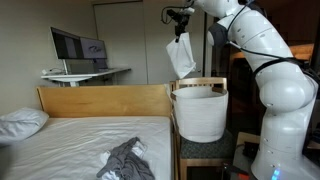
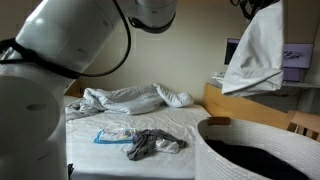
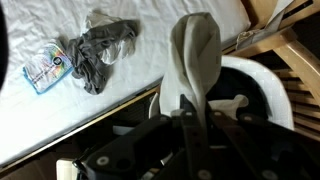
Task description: Put the clothes in the laundry bag
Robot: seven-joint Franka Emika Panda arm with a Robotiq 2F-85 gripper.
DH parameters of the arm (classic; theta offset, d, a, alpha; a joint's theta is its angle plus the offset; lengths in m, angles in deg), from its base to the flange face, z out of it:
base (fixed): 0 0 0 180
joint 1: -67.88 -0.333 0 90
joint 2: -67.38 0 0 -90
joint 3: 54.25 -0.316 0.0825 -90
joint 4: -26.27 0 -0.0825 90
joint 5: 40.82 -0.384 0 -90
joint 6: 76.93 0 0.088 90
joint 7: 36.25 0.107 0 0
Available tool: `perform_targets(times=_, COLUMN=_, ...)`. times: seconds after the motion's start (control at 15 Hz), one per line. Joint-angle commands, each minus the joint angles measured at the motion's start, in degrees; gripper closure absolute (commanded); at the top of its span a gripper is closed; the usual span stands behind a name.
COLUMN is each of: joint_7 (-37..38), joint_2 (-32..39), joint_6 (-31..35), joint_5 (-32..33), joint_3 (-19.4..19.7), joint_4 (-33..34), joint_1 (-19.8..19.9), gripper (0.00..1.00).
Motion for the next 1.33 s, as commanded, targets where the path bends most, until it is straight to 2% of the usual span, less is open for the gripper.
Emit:
perform_targets(times=0.0, joint_7=-0.72, joint_2=-3.34, joint_6=-0.84, joint_5=6.59, joint_3=-13.23, joint_4=-1.09, joint_1=6.73, gripper=0.94)
perform_targets(times=0.2, joint_7=-0.19, joint_2=-3.48, joint_6=-0.35, joint_5=11.24, joint_3=-22.34, joint_4=-0.31, joint_1=12.01, gripper=0.94)
perform_targets(times=0.33, joint_7=0.09, joint_2=-3.68, joint_6=-1.25, joint_5=12.24, joint_3=-26.50, joint_4=-0.03, joint_1=14.68, gripper=0.94)
perform_targets(times=0.4, joint_7=0.15, joint_2=-3.61, joint_6=-1.78, joint_5=12.47, joint_3=-28.25, joint_4=0.23, joint_1=15.78, gripper=0.67)
perform_targets(times=0.53, joint_7=0.47, joint_2=-3.46, joint_6=-2.82, joint_5=12.27, joint_3=-31.09, joint_4=0.65, joint_1=17.79, gripper=0.62)
perform_targets(times=0.8, joint_7=1.76, joint_2=-2.94, joint_6=-4.87, joint_5=11.29, joint_3=-34.95, joint_4=2.13, joint_1=20.68, gripper=0.36)
perform_targets(times=1.07, joint_7=2.20, joint_2=-2.22, joint_6=-5.63, joint_5=11.72, joint_3=-37.26, joint_4=3.82, joint_1=21.37, gripper=0.09)
perform_targets(times=1.13, joint_7=1.20, joint_2=-2.01, joint_6=-7.34, joint_5=12.32, joint_3=-37.81, joint_4=3.82, joint_1=21.09, gripper=0.04)
perform_targets(times=1.27, joint_7=-0.88, joint_2=-1.85, joint_6=-13.01, joint_5=11.52, joint_3=-39.52, joint_4=2.95, joint_1=21.01, gripper=0.00)
